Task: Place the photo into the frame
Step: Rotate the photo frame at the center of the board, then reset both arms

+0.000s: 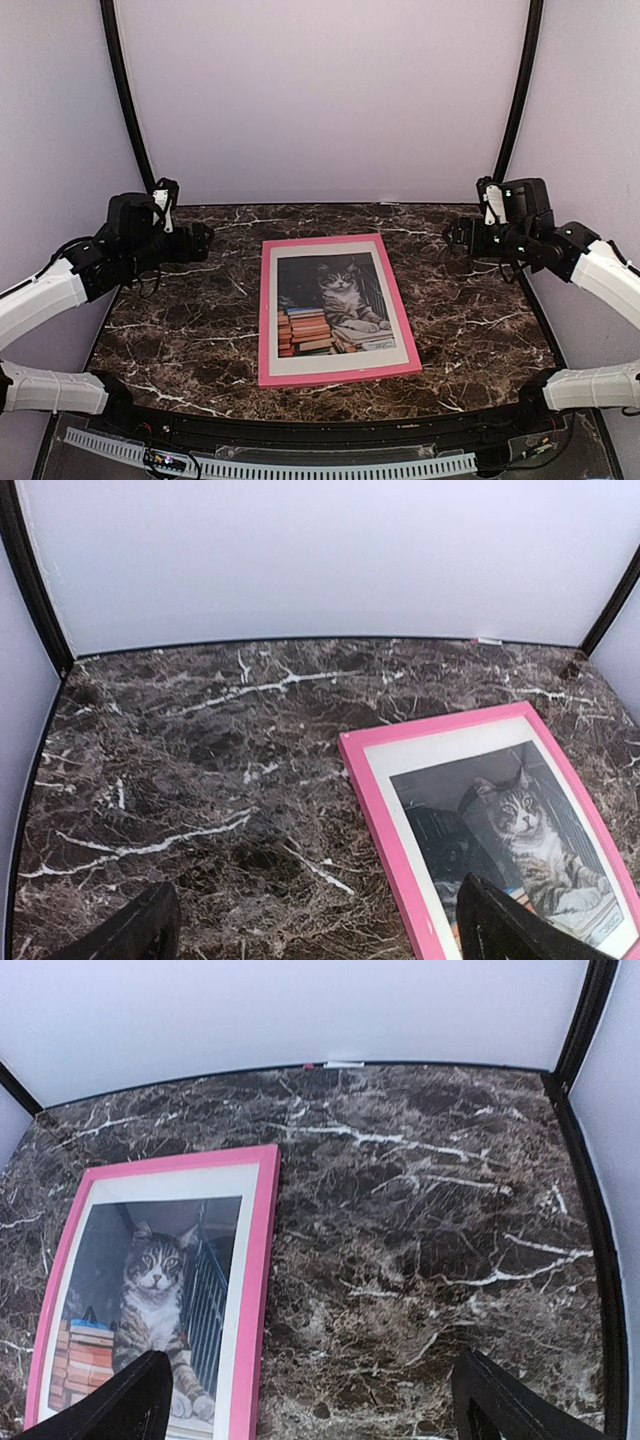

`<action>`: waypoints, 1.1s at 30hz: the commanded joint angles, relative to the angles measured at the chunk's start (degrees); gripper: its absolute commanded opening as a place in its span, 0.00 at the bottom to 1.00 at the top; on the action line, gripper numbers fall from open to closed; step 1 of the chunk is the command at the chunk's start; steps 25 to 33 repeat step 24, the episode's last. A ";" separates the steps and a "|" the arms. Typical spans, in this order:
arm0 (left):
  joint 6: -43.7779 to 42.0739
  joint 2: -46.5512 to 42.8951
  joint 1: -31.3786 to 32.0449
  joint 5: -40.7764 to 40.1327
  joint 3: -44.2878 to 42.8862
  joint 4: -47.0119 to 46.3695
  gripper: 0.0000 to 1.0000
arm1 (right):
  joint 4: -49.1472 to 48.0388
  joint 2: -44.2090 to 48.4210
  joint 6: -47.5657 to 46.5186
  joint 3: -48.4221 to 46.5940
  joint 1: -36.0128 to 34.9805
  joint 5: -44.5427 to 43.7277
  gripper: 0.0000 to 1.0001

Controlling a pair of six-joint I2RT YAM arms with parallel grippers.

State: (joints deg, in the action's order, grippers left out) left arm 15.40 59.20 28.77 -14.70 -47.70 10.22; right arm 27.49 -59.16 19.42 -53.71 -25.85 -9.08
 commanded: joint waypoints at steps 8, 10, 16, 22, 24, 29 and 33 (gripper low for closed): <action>-2.95 -14.76 0.05 -4.59 7.25 -3.37 0.99 | -4.98 4.64 -3.47 1.38 0.19 -4.04 0.99; -3.51 -14.58 0.05 -4.04 7.42 -3.36 0.99 | -5.22 4.64 -3.42 1.72 0.18 -4.15 0.99; -3.77 -12.71 0.05 -3.65 7.58 -3.71 0.99 | -5.48 4.94 -3.41 2.69 0.18 -5.20 0.99; -3.92 -13.09 0.08 -4.06 7.94 -4.31 0.99 | -6.10 5.52 -3.34 3.50 0.20 -5.14 0.98; -4.03 -13.05 0.06 -4.21 7.97 -4.26 0.99 | -7.12 6.16 -3.42 4.01 0.18 -4.26 0.99; -4.03 -13.05 0.06 -4.21 7.97 -4.26 0.99 | -7.12 6.16 -3.42 4.01 0.18 -4.26 0.99; -4.03 -13.05 0.06 -4.21 7.97 -4.26 0.99 | -7.12 6.16 -3.42 4.01 0.18 -4.26 0.99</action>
